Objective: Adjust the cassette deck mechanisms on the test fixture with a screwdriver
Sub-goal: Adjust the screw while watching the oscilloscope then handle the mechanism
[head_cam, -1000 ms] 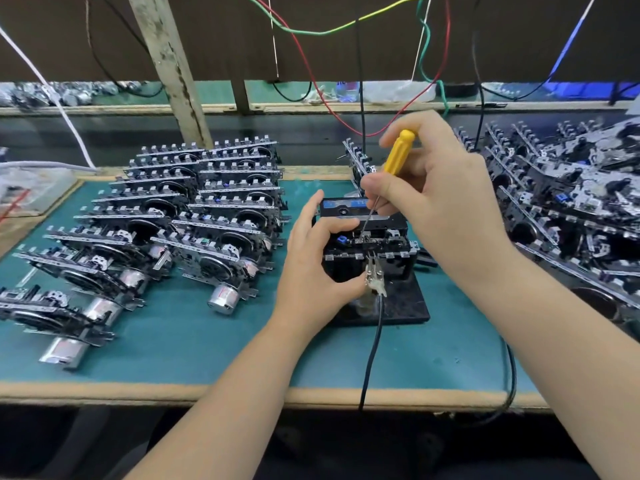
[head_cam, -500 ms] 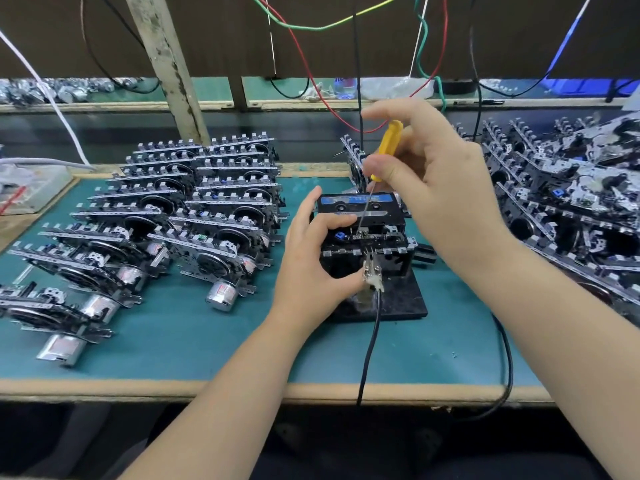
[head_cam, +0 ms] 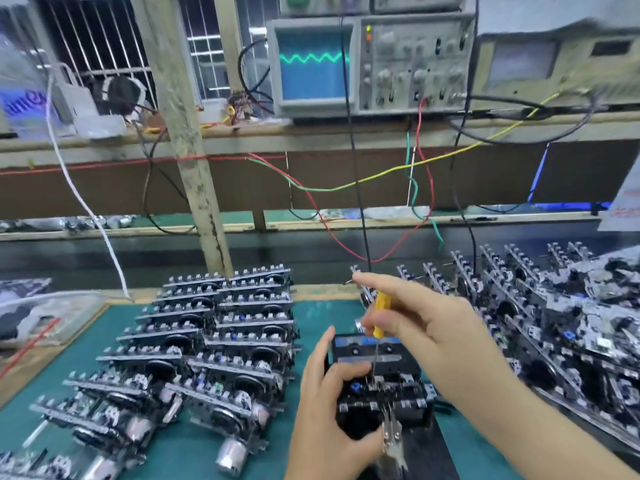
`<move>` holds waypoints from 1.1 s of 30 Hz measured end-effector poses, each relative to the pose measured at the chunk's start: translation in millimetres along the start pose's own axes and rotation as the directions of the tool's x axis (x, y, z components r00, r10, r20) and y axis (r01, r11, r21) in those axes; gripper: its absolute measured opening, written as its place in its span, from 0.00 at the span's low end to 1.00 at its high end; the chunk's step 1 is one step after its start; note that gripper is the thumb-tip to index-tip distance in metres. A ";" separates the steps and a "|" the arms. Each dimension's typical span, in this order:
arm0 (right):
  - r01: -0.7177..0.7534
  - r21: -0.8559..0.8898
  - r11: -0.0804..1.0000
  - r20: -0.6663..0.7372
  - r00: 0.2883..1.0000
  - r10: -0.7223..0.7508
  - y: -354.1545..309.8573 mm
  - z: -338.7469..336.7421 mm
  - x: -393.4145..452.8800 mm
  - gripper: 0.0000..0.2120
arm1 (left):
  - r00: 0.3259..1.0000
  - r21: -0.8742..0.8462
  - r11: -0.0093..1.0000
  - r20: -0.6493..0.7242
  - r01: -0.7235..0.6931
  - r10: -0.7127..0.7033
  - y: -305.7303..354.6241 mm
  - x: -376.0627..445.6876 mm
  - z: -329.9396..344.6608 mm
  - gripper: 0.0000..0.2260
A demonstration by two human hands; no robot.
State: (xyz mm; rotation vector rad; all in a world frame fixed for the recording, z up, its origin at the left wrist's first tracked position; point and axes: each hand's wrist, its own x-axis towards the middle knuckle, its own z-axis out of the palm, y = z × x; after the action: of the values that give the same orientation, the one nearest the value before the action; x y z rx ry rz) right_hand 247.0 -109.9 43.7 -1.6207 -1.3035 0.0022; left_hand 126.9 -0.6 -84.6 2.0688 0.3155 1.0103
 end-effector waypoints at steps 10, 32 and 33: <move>0.008 -0.103 0.995 -0.040 0.999 -0.013 -6.2 14.8 1.6 0.11 | 1.000 0.002 1.000 -0.023 -0.015 0.015 1.3 4.0 0.5 0.25; 0.107 -0.169 0.980 -0.149 0.980 -0.132 -5.0 -4.1 -0.2 0.08 | 0.896 -0.411 0.809 0.046 0.420 -0.442 14.5 19.2 -13.7 0.26; 0.128 -0.202 0.971 -0.133 0.979 -0.157 -4.4 -3.5 1.6 0.09 | 0.879 -0.427 0.791 0.022 0.439 -0.476 13.5 24.3 -9.3 0.28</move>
State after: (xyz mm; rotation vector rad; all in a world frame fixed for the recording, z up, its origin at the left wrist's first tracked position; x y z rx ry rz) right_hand 246.5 -111.6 49.2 -1.6502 -1.3340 -0.3356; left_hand 134.2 8.4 -57.7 1.4572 0.5632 0.7817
